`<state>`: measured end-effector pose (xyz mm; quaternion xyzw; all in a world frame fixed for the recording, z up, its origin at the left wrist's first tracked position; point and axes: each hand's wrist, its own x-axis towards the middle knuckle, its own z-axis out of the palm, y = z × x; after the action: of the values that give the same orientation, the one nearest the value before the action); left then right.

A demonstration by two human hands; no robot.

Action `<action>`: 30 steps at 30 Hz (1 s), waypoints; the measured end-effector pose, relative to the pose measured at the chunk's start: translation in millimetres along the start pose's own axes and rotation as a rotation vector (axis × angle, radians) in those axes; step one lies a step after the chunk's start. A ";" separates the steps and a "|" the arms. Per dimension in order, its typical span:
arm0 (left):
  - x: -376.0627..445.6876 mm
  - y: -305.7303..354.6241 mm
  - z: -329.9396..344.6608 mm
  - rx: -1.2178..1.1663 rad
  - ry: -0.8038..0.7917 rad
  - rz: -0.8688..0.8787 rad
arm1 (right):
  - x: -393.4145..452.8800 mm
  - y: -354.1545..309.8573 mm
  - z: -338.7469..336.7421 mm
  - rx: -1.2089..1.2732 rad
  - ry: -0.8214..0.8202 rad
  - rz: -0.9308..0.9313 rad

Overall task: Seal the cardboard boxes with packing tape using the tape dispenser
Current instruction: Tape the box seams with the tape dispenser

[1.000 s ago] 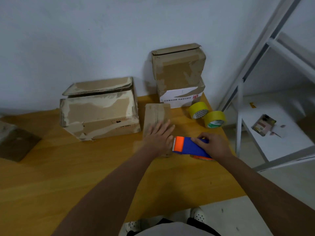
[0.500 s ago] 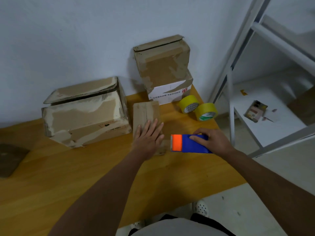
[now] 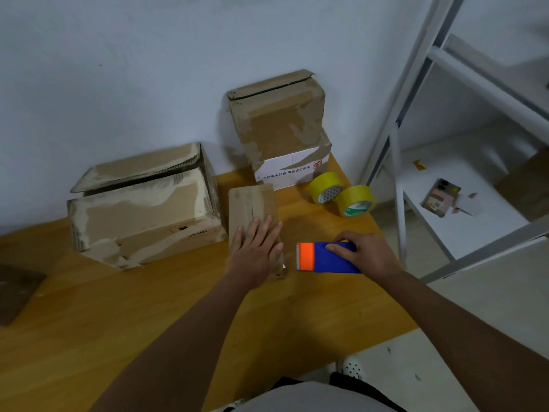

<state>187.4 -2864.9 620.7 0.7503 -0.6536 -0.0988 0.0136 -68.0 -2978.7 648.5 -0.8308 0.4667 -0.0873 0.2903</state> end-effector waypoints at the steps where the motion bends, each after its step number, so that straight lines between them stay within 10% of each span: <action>1: 0.0 0.1 0.3 -0.005 0.002 0.000 | 1.9 -2.4 3.3 -0.010 0.001 0.012; 18: -0.7 0.8 3.9 0.012 0.037 0.008 | 13.2 25.4 19.7 -0.028 0.330 0.331; 25: -0.9 -0.1 2.2 0.007 0.012 0.010 | 6.0 -12.4 80.7 -0.088 0.035 0.320; 30: -2.3 0.5 0.9 0.013 0.022 0.011 | 5.0 -48.9 81.3 0.548 0.146 0.262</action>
<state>186.4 -2862.6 620.2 0.7476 -0.6582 -0.0864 0.0166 4.0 -2930.9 609.1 -0.6460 0.5486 -0.2310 0.4779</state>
